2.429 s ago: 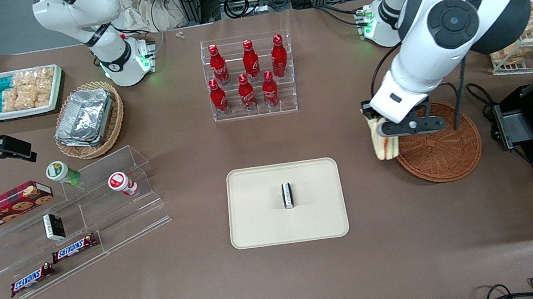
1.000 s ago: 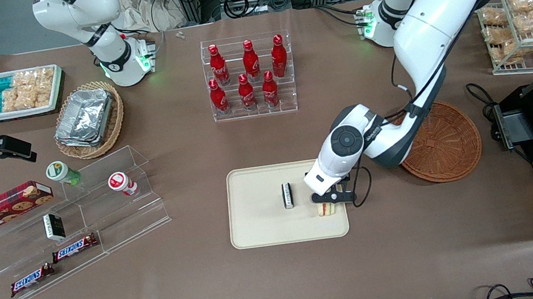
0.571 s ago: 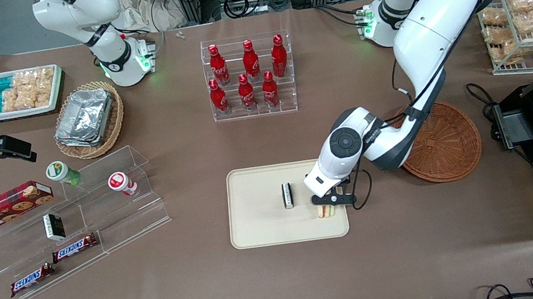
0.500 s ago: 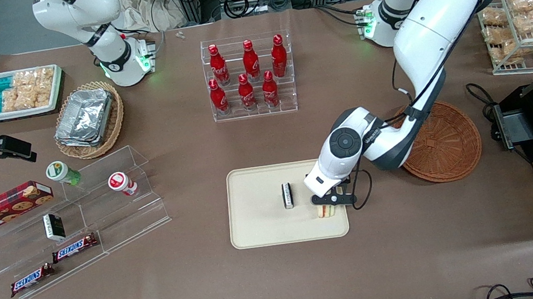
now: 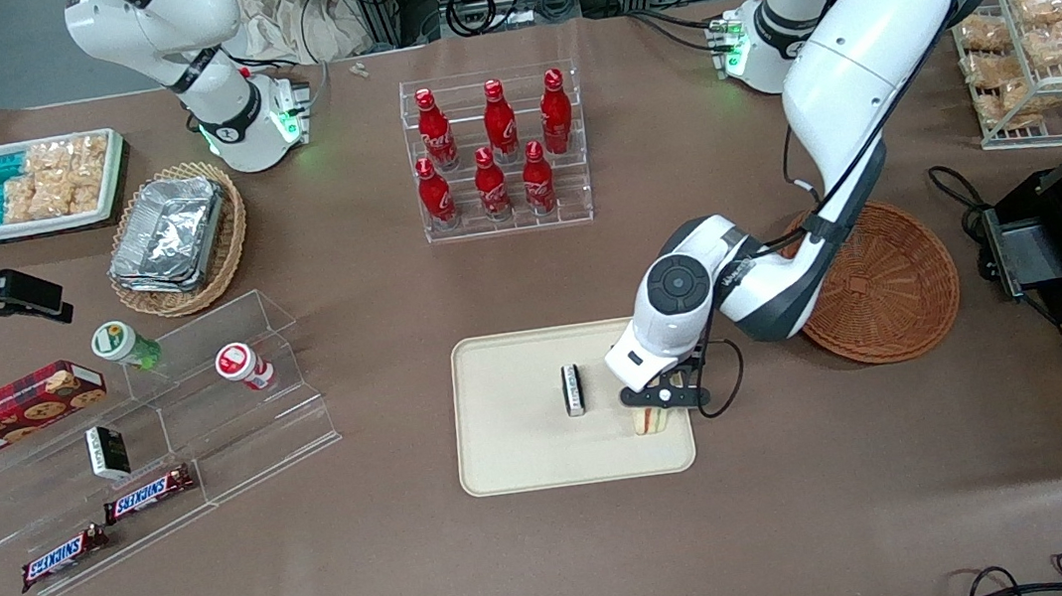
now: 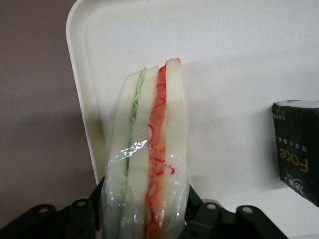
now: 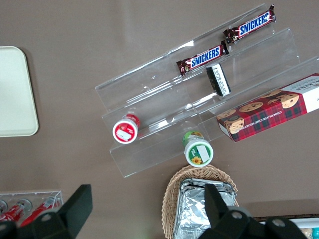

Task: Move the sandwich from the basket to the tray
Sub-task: 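Lower the sandwich onto the tray beside the black box, then open the left gripper and release the sandwich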

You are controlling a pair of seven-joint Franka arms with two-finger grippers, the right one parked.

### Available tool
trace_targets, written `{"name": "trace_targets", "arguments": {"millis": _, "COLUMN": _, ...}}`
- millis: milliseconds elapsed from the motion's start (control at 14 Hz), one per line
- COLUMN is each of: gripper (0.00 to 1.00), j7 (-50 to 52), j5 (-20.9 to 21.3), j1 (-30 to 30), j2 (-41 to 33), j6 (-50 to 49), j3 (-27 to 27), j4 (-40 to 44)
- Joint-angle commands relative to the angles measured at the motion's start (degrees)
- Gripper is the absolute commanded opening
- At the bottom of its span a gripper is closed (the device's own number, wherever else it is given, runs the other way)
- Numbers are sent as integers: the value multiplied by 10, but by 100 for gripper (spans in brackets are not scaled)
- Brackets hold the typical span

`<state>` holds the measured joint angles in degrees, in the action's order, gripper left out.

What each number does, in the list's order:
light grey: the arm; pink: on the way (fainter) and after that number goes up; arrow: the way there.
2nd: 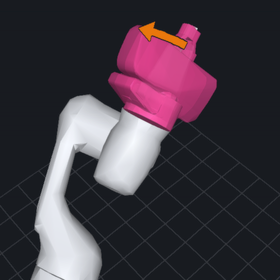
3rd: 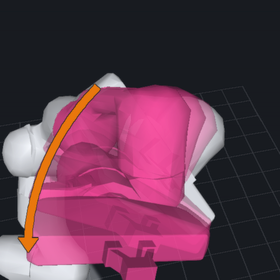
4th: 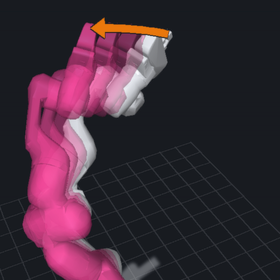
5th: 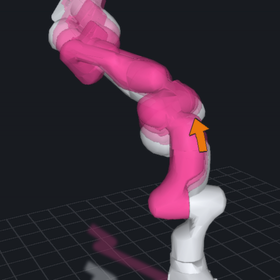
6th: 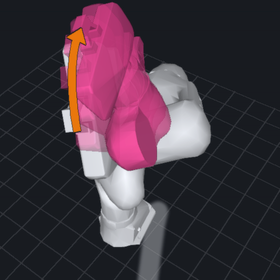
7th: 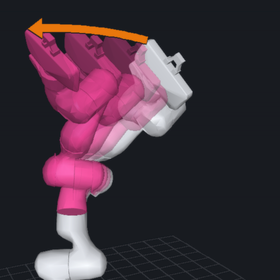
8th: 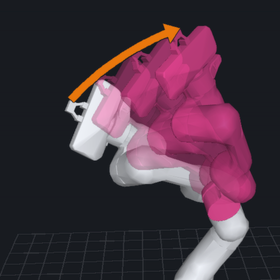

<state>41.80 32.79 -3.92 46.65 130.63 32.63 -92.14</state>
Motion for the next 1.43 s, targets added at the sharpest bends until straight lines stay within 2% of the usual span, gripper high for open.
{"name": "trace_targets", "arguments": {"millis": 0, "gripper": 100, "j7": 18, "j5": 19, "j1": 0, "j2": 14, "j6": -5, "j3": 1, "j4": 9}}
{"name": "trace_targets", "arguments": {"millis": 357, "gripper": 100, "j7": 29, "j5": 16, "j1": 1, "j2": 11, "j6": -1, "j3": 1, "j4": 13}}
{"name": "trace_targets", "arguments": {"millis": 714, "gripper": 100, "j7": 107, "j5": 18, "j1": 1, "j2": 3, "j6": 41, "j3": 3, "j4": 15}}
{"name": "trace_targets", "arguments": {"millis": 929, "gripper": 100, "j7": 137, "j5": 6, "j1": 1, "j2": -36, "j6": 33, "j3": 14, "j4": 30}}
{"name": "trace_targets", "arguments": {"millis": 1214, "gripper": 100, "j7": 145, "j5": -58, "j1": 2, "j2": -118, "j6": -50, "j3": 19, "j4": 24}}
{"name": "trace_targets", "arguments": {"millis": 1357, "gripper": 100, "j7": 115, "j5": -113, "j1": 8, "j2": -172, "j6": -101, "j3": 21, "j4": 12}}
